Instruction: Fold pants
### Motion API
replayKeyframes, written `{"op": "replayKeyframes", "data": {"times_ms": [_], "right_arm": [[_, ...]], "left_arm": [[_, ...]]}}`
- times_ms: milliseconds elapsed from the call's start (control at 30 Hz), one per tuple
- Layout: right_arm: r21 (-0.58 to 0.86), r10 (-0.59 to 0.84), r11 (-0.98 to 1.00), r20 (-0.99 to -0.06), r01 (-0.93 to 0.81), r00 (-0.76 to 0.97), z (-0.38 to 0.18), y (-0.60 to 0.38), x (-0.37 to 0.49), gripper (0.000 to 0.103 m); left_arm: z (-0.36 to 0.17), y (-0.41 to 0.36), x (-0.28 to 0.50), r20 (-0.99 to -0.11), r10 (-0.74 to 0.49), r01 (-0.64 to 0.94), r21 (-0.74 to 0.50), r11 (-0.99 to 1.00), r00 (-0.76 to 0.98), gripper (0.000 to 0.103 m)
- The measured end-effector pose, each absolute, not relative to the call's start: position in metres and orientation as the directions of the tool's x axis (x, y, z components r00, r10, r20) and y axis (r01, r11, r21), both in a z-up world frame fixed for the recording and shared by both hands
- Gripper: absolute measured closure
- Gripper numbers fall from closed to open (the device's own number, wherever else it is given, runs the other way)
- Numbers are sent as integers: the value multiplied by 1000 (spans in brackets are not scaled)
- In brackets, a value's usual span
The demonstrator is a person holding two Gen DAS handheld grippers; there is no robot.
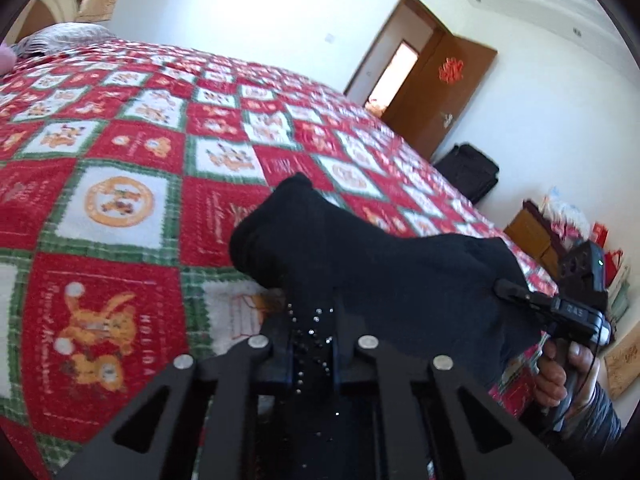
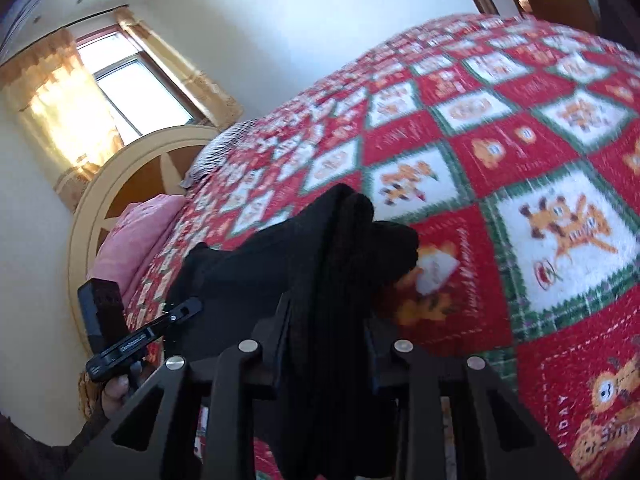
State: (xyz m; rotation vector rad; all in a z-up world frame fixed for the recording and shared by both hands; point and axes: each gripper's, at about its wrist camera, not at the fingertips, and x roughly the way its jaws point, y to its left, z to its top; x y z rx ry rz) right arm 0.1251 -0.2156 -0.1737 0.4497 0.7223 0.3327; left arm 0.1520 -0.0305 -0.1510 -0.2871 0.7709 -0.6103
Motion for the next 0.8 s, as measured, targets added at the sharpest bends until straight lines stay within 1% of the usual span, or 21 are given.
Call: {"op": "replayKeyframes", "data": {"times_ms": [167,333,500,667,800], "right_arm": [[462,479,855,-530,-235,700,-142,-186,130,73],[429,535,839,-538,-335,651,-127,-141,170,73],[445,628,778,-520,-444,579,-125,-77,219,73],[458,696,717,-516,-526,499,-130,-7,262,74],[472,730,678,-518,-563,445,-144,42,288,74]], "left_arm": [[-130,-6,145,-516,-604,396,-462,793,608,92],[-113,42,143,-499,-541,333,-447,830,677,92],[-100,99,142,-513,-406,236,-365,900,756,92],[-97,149,142,-522,-304,134,-338,932,797,92],[-107,183,143,-535,-208,47,-298,953,819,92]]}}
